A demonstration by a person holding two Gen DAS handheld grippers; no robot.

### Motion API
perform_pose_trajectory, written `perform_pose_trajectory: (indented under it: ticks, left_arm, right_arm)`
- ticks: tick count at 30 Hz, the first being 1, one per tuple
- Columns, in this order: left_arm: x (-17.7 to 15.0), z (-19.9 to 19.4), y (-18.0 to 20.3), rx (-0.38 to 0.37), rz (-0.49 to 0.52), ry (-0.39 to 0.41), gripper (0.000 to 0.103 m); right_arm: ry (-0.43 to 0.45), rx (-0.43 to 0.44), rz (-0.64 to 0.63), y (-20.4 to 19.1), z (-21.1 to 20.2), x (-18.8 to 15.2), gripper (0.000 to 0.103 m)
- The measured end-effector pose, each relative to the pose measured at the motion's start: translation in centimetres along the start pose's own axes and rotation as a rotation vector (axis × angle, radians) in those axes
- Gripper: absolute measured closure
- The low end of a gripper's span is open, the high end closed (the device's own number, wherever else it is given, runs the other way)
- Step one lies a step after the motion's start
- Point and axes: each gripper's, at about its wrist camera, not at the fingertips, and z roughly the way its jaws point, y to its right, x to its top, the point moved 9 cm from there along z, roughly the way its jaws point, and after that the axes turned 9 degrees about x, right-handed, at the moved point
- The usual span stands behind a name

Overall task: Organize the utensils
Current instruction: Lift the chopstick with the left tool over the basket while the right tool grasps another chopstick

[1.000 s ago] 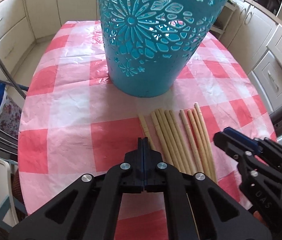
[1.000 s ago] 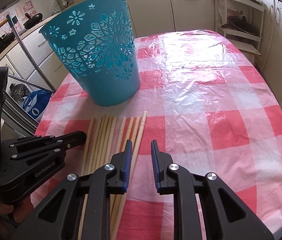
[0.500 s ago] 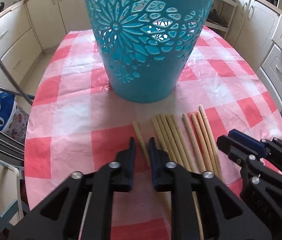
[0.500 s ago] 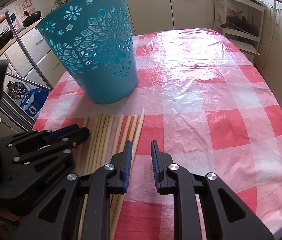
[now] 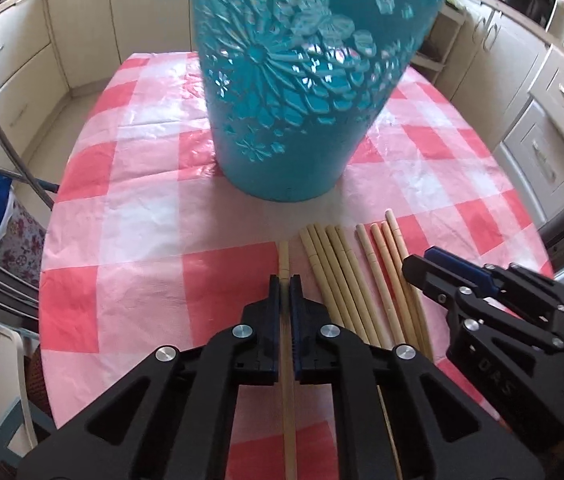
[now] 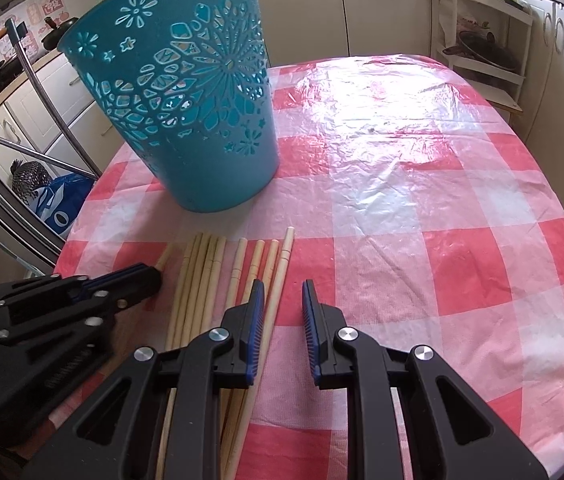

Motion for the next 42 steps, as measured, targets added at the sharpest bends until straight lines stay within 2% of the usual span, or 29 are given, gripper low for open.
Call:
perform_pose_trajectory:
  ticks: [6, 13, 17, 22, 27, 31, 36, 42]
  left_arm:
    - [0.9, -2.7, -0.2, -0.072, -0.039, 0.057, 0.099]
    - [3.6, -8.6, -0.4, -0.131, -0.066, 0.208, 0.099]
    - [5.5, -11.9, -0.6, -0.149, -0.075, 0.293, 0.099]
    - [7.4, -15.4, -0.8, -0.172, -0.089, 0.367, 0.099]
    - [9.4, -18.6, -0.7, -0.185, -0.096, 0.448, 0.099]
    - [12.4, -21.2, -0.9, -0.164, -0.118, 0.543, 0.099]
    - [17.4, -23.6, -1.3, -0.107, -0.185, 0.710, 0.099]
    - [22.8, -24.7, -1.7, -0.027, -0.279, 0.900, 0.099]
  right_arm:
    - [0.001, -0.005, 0.015, 0.7, -0.2, 0.1, 0.083]
    - [-0.016, -0.022, -0.027, -0.1, 0.3, -0.1, 0.083]
    - [-0.018, -0.064, -0.083, -0.6, 0.5, -0.2, 0.084]
    - [-0.022, -0.100, -0.117, -0.6, 0.6, -0.2, 0.094]
    - [-0.026, -0.115, -0.142, -0.5, 0.5, -0.4, 0.095]
    - [-0.028, -0.106, -0.141, -0.5, 0.3, -0.5, 0.095]
    - [-0.026, -0.095, -0.136, -0.5, 0.3, -0.6, 0.095]
    - [-0.025, -0.091, -0.144, -0.4, 0.1, -0.8, 0.095]
